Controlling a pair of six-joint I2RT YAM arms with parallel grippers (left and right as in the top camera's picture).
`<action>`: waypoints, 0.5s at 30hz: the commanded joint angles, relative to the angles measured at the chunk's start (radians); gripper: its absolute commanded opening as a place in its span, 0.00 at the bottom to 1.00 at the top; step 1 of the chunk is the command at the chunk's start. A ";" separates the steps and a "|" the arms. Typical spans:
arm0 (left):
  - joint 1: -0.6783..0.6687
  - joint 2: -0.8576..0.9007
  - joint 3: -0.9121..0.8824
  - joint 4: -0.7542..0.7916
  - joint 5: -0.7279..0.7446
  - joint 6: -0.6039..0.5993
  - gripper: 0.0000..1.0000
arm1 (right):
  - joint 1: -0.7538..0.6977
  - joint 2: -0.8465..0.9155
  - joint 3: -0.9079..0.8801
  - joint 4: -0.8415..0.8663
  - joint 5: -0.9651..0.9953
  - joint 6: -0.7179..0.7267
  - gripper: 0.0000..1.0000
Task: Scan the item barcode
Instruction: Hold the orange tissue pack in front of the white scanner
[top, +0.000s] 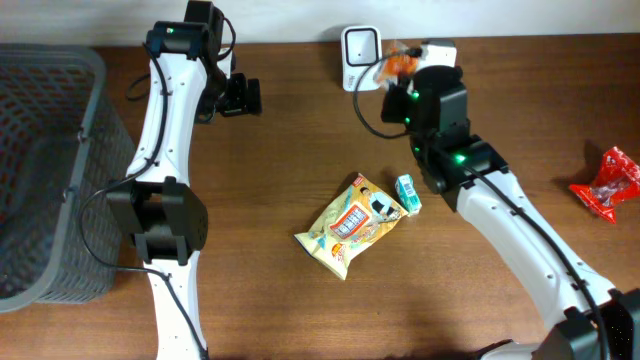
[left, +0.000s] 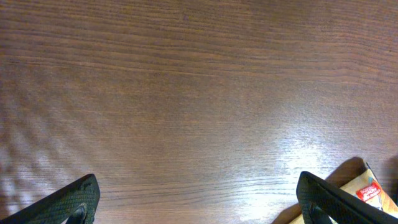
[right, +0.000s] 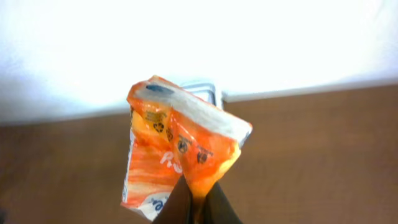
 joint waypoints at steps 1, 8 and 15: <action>0.000 -0.018 0.003 0.002 -0.007 0.009 0.99 | 0.017 0.116 0.011 0.144 0.171 -0.401 0.04; 0.000 -0.018 0.003 0.002 -0.007 0.009 0.99 | 0.023 0.353 0.011 0.563 0.136 -1.070 0.04; 0.000 -0.018 0.003 0.002 -0.007 0.009 0.99 | 0.022 0.565 0.116 0.713 0.100 -1.365 0.04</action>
